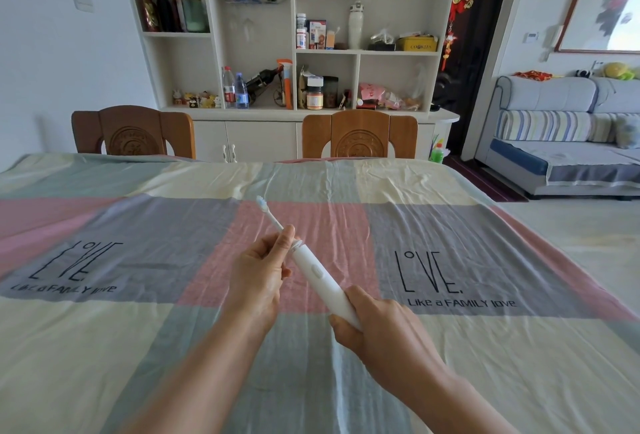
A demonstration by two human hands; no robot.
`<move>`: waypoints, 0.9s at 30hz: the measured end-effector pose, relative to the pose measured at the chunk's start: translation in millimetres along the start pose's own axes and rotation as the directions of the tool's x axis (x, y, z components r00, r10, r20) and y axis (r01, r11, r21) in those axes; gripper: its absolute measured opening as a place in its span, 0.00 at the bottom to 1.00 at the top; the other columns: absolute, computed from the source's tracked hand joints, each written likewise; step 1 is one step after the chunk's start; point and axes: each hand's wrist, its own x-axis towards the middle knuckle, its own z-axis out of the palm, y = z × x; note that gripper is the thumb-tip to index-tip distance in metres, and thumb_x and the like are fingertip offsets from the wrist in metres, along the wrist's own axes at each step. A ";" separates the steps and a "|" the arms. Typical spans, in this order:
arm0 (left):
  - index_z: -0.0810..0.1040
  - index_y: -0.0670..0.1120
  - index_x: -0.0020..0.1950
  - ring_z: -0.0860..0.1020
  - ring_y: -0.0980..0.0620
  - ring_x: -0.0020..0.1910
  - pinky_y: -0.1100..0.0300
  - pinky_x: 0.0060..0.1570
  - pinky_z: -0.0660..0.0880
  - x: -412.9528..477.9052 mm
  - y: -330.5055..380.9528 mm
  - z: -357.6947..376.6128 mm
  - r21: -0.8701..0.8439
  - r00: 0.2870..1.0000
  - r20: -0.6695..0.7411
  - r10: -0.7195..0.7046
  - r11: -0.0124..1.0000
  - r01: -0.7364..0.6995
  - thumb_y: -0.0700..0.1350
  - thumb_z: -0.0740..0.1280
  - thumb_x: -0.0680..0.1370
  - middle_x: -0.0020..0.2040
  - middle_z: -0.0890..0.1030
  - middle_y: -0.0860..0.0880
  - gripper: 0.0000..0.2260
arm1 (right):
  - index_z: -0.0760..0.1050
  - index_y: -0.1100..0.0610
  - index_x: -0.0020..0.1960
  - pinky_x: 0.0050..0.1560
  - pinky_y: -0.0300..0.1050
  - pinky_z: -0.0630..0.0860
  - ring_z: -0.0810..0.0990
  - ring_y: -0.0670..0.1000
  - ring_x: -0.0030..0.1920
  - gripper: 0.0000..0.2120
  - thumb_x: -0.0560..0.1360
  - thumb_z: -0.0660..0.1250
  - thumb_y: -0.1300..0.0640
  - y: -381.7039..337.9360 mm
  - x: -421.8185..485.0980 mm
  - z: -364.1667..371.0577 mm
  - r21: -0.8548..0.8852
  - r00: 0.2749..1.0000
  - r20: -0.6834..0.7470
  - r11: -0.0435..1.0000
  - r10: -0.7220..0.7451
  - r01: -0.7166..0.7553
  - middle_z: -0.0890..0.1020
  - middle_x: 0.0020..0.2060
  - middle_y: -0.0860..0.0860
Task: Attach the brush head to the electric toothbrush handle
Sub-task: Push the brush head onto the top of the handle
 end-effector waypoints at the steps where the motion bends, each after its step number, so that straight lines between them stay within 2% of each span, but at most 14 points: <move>1: 0.83 0.52 0.30 0.70 0.61 0.25 0.61 0.36 0.66 0.1 -0.3 -0.2 0.001 1.000 0.004 0.003 1.000 -0.003 0.58 0.71 0.59 0.22 0.78 0.58 0.10 | 0.61 0.49 0.42 0.30 0.46 0.62 0.69 0.53 0.29 0.11 0.74 0.59 0.43 -0.3 0.1 -0.2 0.002 1.000 -0.002 1.000 0.004 -0.004 0.68 0.26 0.46; 7: 0.82 0.48 0.35 0.71 0.63 0.21 0.60 0.37 0.65 0.5 -1.8 0.1 -0.010 1.000 0.021 0.021 1.000 -0.020 0.57 0.71 0.60 0.19 0.74 0.58 0.13 | 0.65 0.51 0.43 0.30 0.46 0.65 0.71 0.53 0.29 0.10 0.74 0.60 0.44 -3.0 -0.3 -1.1 0.046 1.000 -0.016 0.999 0.025 -0.024 0.70 0.26 0.47; 12: 0.81 0.46 0.37 0.70 0.62 0.21 0.60 0.37 0.65 0.6 -2.7 0.5 -0.022 1.000 0.022 0.018 1.000 -0.018 0.57 0.71 0.60 0.18 0.73 0.58 0.15 | 0.64 0.52 0.41 0.30 0.48 0.66 0.73 0.54 0.30 0.12 0.73 0.62 0.45 -3.7 0.0 -0.2 0.084 0.998 -0.027 0.995 0.049 -0.047 0.72 0.27 0.49; 16: 0.80 0.48 0.34 0.68 0.61 0.21 0.60 0.37 0.66 1.1 -3.6 1.3 -0.045 1.000 0.004 0.012 0.999 -0.012 0.56 0.71 0.60 0.18 0.72 0.58 0.12 | 0.62 0.52 0.39 0.24 0.39 0.61 0.69 0.53 0.28 0.13 0.72 0.62 0.45 -1.6 1.3 2.7 0.089 0.997 -0.035 0.994 0.062 -0.059 0.69 0.24 0.48; 22: 0.80 0.46 0.36 0.68 0.61 0.22 0.61 0.38 0.67 0.8 -5.3 1.1 -0.060 1.000 0.019 0.012 0.998 -0.011 0.55 0.71 0.60 0.18 0.72 0.58 0.13 | 0.62 0.52 0.39 0.25 0.42 0.63 0.69 0.51 0.27 0.13 0.71 0.62 0.44 1.0 1.6 5.1 0.097 0.997 -0.030 0.993 0.072 -0.069 0.70 0.25 0.48; 27: 0.79 0.49 0.32 0.69 0.61 0.23 0.60 0.40 0.68 1.0 -6.5 2.2 -0.069 0.999 0.030 0.013 0.998 -0.011 0.55 0.71 0.61 0.18 0.73 0.57 0.10 | 0.62 0.50 0.38 0.23 0.40 0.62 0.67 0.47 0.24 0.13 0.71 0.62 0.44 1.5 2.7 5.3 0.084 0.997 -0.029 0.994 0.075 -0.072 0.70 0.23 0.48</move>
